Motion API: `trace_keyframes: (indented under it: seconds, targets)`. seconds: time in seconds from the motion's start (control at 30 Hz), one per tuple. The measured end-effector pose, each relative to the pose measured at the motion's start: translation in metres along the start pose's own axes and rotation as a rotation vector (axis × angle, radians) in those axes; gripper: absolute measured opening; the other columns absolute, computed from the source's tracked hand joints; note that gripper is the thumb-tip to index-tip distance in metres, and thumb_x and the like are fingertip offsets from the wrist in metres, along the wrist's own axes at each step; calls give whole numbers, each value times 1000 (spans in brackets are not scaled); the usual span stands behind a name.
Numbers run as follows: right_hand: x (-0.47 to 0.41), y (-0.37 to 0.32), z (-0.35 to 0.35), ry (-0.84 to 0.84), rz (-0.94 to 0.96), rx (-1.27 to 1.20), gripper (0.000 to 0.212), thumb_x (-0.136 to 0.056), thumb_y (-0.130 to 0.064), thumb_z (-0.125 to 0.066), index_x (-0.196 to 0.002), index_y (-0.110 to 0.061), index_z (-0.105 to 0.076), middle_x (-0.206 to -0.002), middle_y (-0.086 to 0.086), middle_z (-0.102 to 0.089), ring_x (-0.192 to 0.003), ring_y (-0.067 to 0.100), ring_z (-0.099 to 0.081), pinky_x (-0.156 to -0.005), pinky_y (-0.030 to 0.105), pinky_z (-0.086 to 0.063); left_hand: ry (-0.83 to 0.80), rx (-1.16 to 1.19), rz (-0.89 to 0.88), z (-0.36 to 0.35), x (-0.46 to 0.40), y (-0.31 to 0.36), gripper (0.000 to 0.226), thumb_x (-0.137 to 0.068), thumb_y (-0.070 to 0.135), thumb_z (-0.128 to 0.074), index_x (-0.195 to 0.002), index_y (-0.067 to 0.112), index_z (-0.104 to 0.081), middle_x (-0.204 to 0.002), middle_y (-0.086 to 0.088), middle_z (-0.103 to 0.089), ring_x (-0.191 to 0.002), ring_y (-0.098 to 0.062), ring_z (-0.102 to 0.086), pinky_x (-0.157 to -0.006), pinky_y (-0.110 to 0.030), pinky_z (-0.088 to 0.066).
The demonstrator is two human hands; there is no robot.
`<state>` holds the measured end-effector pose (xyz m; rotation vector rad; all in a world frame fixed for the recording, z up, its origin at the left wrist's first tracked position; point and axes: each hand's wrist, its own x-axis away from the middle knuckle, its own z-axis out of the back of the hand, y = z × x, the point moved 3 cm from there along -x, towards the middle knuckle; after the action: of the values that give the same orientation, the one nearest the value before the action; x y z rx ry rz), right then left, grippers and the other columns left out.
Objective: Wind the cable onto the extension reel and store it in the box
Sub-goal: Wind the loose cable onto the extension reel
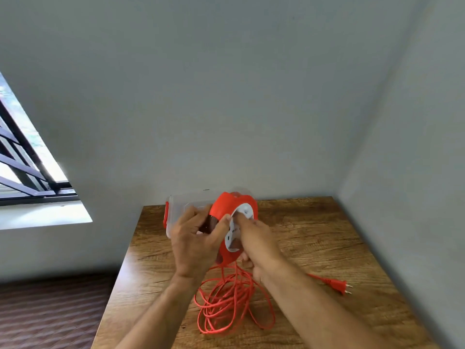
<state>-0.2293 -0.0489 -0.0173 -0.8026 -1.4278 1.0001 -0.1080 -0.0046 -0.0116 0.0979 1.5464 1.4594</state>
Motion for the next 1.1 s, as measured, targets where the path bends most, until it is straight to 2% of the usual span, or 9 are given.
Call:
trace_keyframes:
  seconds: [0.07, 0.17, 0.3, 0.37, 0.53, 0.63, 0.77, 0.97, 1.1]
  targets:
    - [4, -1, 2, -57, -131, -165, 33, -96, -47, -57, -102, -15, -63, -71, 8, -70, -34, 7, -35, -34, 16, -24, 2, 13, -56, 4, 0, 1, 31, -78, 34, -74, -59, 11, -65, -60, -2, -50, -56, -10, -50, -52, -11, -38]
    - [14, -13, 13, -175, -14, -98, 26, -98, -34, -60, -116, -16, -59, -83, 8, -77, -33, 8, -39, -33, 17, -28, 25, 99, 123, 11, -13, -9, 49, -75, 44, -73, -54, 5, -53, -57, -2, -44, -52, -6, -40, -52, -19, -36]
    - [15, -26, 43, 120, 928, 915, 44, -91, -21, -64, -130, -35, -50, -112, -7, -66, -68, 13, -67, -59, 36, -58, -10, 207, 278, 17, -29, -14, 65, -74, 50, -74, -64, -11, -55, -56, -23, -48, -54, -24, -43, -52, -38, -37]
    - [8, -24, 47, -7, 1311, 1270, 64, -85, -11, -58, -139, -41, -41, -135, 4, -52, -81, 23, -68, -57, 38, -59, -55, 188, 299, 19, -36, -11, 60, -75, 48, -75, -70, -12, -65, -66, -34, -61, -53, -36, -55, -52, -48, -48]
    - [-5, -32, 48, -280, 1715, 1526, 77, -84, -2, -57, -144, -43, -32, -136, 20, -53, -87, 33, -64, -54, 38, -56, -320, 27, 376, 18, -51, -9, 40, -87, 36, -78, -74, -1, -78, -74, -32, -73, -63, -43, -71, -62, -49, -58]
    - [-10, -37, 43, -312, 1732, 1621, 82, -83, -9, -72, -145, -44, -30, -132, 23, -55, -69, 31, -64, -47, 36, -54, -475, -23, 417, 14, -55, -6, 25, -90, 32, -77, -78, 11, -84, -73, -14, -81, -68, -34, -79, -71, -47, -65]
    - [-13, -34, 32, -364, 1602, 1856, 68, -95, -30, -62, -146, -45, -20, -133, 25, -52, -54, 28, -60, -44, 34, -53, -535, -77, 380, 6, -56, -5, 18, -90, 34, -77, -80, 21, -84, -74, -1, -82, -66, -16, -80, -73, -38, -67]
    - [-20, -31, 30, -160, 1697, 1720, 66, -74, -39, -84, -134, -39, -55, -107, 22, -68, -49, 29, -63, -37, 31, -48, -359, -61, 312, 0, -51, -6, 25, -88, 34, -79, -67, 20, -80, -68, -3, -78, -61, -24, -76, -64, -44, -64]
    - [-13, -36, 26, 28, 1030, 1278, 69, -82, -55, -65, -145, -43, -42, -118, 5, -70, -96, 26, -68, -74, 34, -55, -146, -41, 273, -2, -41, -10, 43, -80, 36, -80, -53, 10, -59, -54, 3, -53, -48, -13, -50, -54, -37, -44]
